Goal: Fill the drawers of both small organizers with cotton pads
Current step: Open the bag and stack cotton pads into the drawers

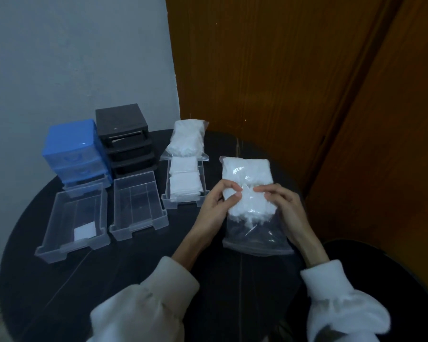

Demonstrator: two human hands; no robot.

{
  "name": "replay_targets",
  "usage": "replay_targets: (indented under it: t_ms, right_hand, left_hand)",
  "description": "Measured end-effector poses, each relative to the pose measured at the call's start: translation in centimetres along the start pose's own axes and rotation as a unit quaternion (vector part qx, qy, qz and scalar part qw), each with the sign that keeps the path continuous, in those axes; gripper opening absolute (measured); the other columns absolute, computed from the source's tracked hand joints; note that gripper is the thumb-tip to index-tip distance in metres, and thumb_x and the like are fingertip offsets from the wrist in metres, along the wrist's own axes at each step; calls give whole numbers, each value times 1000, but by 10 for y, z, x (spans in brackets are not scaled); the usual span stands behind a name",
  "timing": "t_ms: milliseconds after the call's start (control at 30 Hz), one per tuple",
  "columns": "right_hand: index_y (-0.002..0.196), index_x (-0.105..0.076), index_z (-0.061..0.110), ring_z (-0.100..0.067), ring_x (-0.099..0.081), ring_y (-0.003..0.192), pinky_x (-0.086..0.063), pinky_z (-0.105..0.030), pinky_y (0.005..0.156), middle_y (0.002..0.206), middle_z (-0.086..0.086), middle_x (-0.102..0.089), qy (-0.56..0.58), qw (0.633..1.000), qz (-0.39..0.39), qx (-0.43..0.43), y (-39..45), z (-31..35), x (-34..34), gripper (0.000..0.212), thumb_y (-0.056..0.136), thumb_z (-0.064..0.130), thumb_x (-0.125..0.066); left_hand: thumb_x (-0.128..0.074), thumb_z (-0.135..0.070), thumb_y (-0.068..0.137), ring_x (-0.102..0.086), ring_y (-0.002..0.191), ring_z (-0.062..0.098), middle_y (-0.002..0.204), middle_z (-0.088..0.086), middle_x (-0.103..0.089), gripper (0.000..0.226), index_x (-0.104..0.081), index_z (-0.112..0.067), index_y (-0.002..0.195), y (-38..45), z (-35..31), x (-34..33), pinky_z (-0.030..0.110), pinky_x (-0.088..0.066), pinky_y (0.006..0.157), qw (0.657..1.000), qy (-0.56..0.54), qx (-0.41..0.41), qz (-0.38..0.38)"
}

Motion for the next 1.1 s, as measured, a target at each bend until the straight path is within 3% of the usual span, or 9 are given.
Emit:
replay_targets:
  t_ms: [167,300,467,600,733,833,967,1100]
  right_hand:
    - [88,-72,12,-6,-60,96,-47,-17,77,98,-2,-60,-25,999,18,17,-4,4,0,24,86,-4,-55]
    - [90,-72,14,-11,-62,103,-50,-22,84,102,1,-68,-32,999,21,31,-3,4,-1,24,85,-4,-57]
    - [94,-69,10,-4,-61,97,-46,-15,80,97,-3,-63,-33,996,26,75,-3,4,-2,23,84,-6,-57]
    - [89,-75,19,-11,-61,102,-48,-20,84,96,7,-65,1,996,39,81,-3,4,0,24,80,3,-60]
    - [88,-73,14,-8,-64,93,-48,-17,78,89,10,-68,-23,997,15,75,-4,5,-1,24,82,-6,-59]
    - [88,-71,17,-6,-67,85,-49,-16,70,86,7,-71,-24,999,-20,41,-6,5,-4,19,83,0,-62]
    - [98,-67,16,-2,-65,91,-48,-14,73,99,3,-68,-51,997,-33,56,-6,9,-6,17,89,6,-57]
    - [121,-53,14,6,-55,109,-45,-11,83,124,7,-55,-46,996,5,72,-5,14,-8,34,91,-1,-49]
  left_hand:
    - [-50,1,90,-62,86,12,98,2,-59,12,-53,-10,86,1,-1,-1,22,-52,63,1000,-23,0,-13]
    - [-49,2,90,-63,79,10,88,3,-60,11,-54,-7,87,2,3,-2,21,-50,58,999,-36,-18,-33]
    - [-52,3,90,-62,90,11,99,6,-60,9,-55,-5,93,3,5,2,23,-52,69,999,13,-43,-19]
    - [-52,9,87,-58,96,9,98,4,-60,16,-58,-5,91,3,3,2,22,-50,82,995,51,-86,-18]
    - [-56,7,86,-62,88,7,93,5,-63,11,-62,-2,90,0,3,1,17,-49,74,993,30,-102,-53]
    - [-60,0,87,-65,84,12,96,12,-65,11,-65,-9,91,-1,3,-1,21,-52,68,993,7,-82,-79]
    - [-54,-1,91,-66,82,6,98,6,-65,15,-64,-8,100,-2,0,-2,17,-51,67,992,13,-88,-93]
    - [-47,-9,96,-62,106,12,121,-5,-57,38,-46,-21,132,-2,-4,-1,25,-54,78,997,-24,-61,-27]
Point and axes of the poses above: each hand's wrist, its own y-axis towards the middle knuckle, its own x-axis out of the back of the hand, z = x × y, the point moved 1 cm from there along y, towards the middle knuckle
